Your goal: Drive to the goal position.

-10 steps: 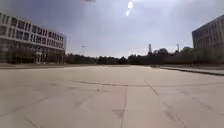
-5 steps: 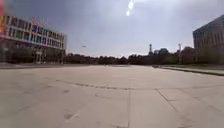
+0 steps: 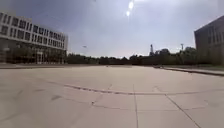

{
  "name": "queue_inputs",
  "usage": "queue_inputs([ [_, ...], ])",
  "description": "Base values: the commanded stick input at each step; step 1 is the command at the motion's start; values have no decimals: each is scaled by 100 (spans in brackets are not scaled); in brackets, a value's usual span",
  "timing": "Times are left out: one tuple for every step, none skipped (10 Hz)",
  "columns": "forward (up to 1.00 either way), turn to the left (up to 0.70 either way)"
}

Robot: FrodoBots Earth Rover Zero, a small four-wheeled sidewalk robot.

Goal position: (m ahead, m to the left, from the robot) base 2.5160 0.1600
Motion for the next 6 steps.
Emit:
queue_inputs([
  [70,-14],
  [70,-4],
  [70,-2],
  [70,-2],
  [70,-2],
  [70,-2],
])
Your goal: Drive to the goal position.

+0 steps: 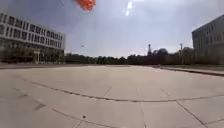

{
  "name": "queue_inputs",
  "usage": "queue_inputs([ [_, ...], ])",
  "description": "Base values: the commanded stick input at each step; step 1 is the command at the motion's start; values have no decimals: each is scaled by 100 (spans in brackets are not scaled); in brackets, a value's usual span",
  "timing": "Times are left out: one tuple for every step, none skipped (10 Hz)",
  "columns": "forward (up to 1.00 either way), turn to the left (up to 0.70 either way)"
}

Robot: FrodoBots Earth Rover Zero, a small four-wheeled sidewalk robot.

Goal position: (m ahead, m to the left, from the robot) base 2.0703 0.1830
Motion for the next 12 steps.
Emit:
queue_inputs([
  [70,-2],
  [70,-2],
  [70,-2],
  [70,-2],
  [70,-5],
  [70,-8],
  [70,-9],
  [70,-6],
  [70,-3],
  [70,-2],
  [70,-2],
  [70,-2],
])
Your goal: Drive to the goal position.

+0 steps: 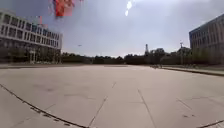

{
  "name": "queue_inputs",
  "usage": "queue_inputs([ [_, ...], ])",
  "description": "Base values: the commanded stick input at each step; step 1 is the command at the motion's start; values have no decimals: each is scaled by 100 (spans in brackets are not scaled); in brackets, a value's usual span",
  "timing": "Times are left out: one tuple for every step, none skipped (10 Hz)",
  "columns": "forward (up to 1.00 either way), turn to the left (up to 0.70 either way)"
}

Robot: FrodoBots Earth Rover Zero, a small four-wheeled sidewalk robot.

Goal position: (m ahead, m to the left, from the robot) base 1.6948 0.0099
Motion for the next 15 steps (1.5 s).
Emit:
queue_inputs([
  [70,-2],
  [70,-2],
  [70,-2],
  [70,-2],
  [70,-2],
  [70,-2],
  [70,-2],
  [70,-2],
  [70,-2],
  [70,-2],
  [70,-2],
  [70,-2],
  [70,-2],
  [70,-2],
  [70,-2],
])
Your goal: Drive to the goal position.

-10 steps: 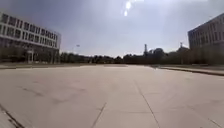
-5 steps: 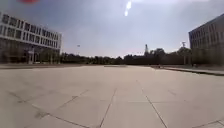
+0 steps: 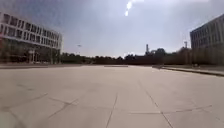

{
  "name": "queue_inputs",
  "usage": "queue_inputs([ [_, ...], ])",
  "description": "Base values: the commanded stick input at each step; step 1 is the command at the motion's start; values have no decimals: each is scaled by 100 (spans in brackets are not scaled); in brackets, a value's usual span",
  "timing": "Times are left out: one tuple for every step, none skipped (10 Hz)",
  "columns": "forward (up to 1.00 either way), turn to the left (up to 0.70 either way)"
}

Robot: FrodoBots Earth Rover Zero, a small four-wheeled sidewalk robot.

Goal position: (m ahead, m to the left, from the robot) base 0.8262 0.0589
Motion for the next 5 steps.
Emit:
queue_inputs([
  [70,-2],
  [70,-2],
  [70,-2],
  [70,-2],
  [70,-2],
])
